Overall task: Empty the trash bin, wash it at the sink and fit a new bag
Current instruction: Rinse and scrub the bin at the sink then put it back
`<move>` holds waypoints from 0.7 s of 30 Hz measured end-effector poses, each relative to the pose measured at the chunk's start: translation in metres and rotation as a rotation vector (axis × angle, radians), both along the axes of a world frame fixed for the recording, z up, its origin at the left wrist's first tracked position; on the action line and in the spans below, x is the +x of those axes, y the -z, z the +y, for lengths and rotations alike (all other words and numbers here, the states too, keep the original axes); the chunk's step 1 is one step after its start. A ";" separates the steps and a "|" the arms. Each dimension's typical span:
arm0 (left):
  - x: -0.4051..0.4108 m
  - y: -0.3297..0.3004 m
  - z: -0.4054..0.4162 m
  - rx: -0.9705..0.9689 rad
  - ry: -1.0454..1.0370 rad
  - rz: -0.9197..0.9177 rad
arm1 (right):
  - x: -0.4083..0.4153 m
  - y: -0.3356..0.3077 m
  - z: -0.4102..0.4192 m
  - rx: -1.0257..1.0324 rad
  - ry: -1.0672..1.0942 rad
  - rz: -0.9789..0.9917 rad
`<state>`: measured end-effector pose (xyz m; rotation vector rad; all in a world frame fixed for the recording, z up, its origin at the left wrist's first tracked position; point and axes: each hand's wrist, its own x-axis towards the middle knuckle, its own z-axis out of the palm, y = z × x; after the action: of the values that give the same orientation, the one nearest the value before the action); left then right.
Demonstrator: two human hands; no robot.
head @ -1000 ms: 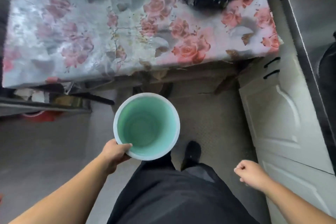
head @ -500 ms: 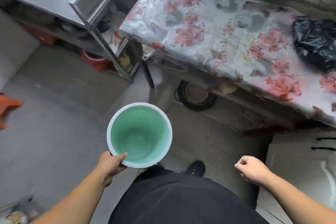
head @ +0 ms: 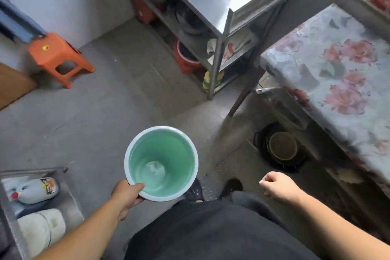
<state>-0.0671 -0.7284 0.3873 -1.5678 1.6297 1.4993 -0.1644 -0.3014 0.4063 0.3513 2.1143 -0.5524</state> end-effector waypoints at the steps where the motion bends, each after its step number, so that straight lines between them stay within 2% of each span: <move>1: -0.004 0.001 -0.007 -0.005 -0.030 -0.002 | -0.007 0.002 -0.002 0.011 -0.020 -0.023; 7: -0.046 0.008 -0.037 -0.068 -0.214 -0.013 | -0.071 0.023 0.007 0.121 -0.150 -0.116; 13: -0.099 0.001 -0.046 -0.090 -0.400 -0.045 | -0.188 0.026 -0.002 0.187 -0.317 -0.148; 21: -0.159 -0.015 -0.052 -0.088 -0.598 -0.018 | -0.355 0.008 -0.128 0.013 -0.543 -0.015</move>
<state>-0.2263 -0.7799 0.4022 -2.2452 1.2852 1.6939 -0.5194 -0.4293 0.3984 -0.2130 2.0803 -0.2136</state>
